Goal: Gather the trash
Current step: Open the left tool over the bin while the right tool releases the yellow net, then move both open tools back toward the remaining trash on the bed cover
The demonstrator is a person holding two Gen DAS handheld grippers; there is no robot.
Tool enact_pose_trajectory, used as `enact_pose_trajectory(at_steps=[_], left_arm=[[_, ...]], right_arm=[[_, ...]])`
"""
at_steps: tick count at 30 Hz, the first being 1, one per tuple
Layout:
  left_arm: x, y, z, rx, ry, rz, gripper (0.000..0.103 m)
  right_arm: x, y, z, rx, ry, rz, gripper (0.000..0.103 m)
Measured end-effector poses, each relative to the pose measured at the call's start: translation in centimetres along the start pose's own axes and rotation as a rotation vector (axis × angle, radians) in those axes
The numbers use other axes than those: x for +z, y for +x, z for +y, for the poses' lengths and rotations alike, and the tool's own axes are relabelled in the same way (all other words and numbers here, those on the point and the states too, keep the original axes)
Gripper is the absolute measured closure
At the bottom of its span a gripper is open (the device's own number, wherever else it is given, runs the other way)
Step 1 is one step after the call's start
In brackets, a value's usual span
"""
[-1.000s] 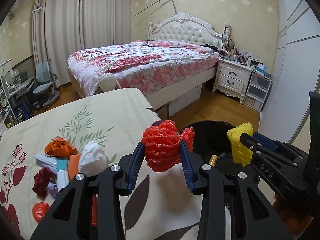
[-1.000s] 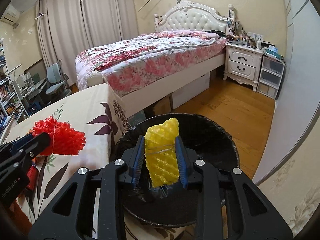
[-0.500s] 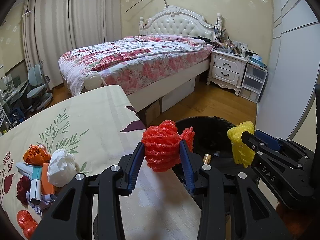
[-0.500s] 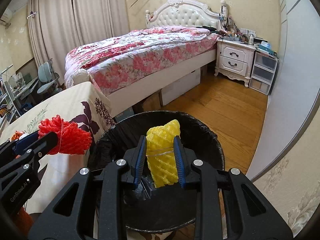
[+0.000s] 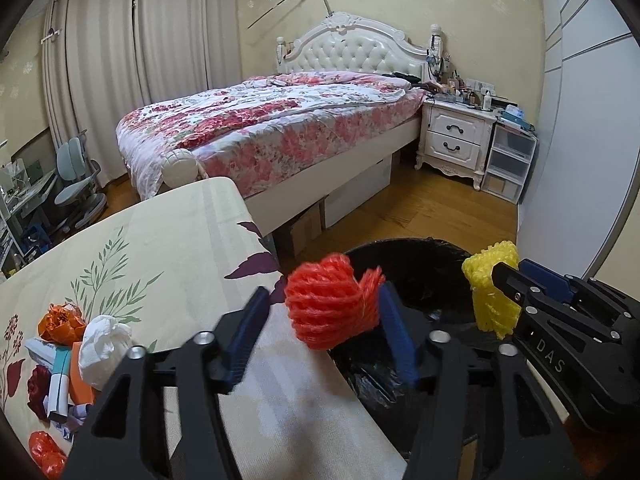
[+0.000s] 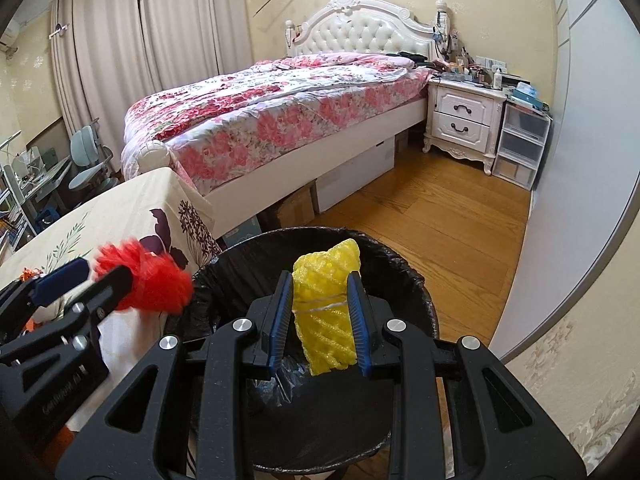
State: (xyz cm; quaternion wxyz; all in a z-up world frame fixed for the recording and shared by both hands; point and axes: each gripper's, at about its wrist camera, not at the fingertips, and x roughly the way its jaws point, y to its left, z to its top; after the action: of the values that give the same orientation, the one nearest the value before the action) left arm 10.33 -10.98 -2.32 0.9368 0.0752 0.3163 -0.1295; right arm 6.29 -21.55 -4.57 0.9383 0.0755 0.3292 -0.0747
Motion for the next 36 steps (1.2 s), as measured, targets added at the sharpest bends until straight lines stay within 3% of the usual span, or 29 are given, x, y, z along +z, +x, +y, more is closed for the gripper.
enact_pose_trajectory(at_steps=[3,6,8,21,36], left_arm=[[0.0,0.3,0.0,0.017,0.007,0.000,0.027],[-0.1,0.5,0.3,0.032,0.001,0.011,0.022],[-0.1,0.4,0.7,0.035,-0.014,0.014,0.020],[-0.5,-4.8,3.7,0.095,-0.046,-0.001,0.016],[-6.4,-11.3,11.6,0.242,-0.144,0.021,0.016]], right_arm=[[0.0,0.3,-0.3,-0.015,0.005,0.001,0.073],[0.1,0.2,-0.6,-0.023,0.024,-0.007,0.049],[0.2,0.0,-0.7,-0.031,0.029,-0.014,0.046],[0.4,-3.6,1.5,-0.018,0.000,-0.050,0.036],[-3.6,-7.8,8.3,0.100,-0.066,-0.011,0.036]])
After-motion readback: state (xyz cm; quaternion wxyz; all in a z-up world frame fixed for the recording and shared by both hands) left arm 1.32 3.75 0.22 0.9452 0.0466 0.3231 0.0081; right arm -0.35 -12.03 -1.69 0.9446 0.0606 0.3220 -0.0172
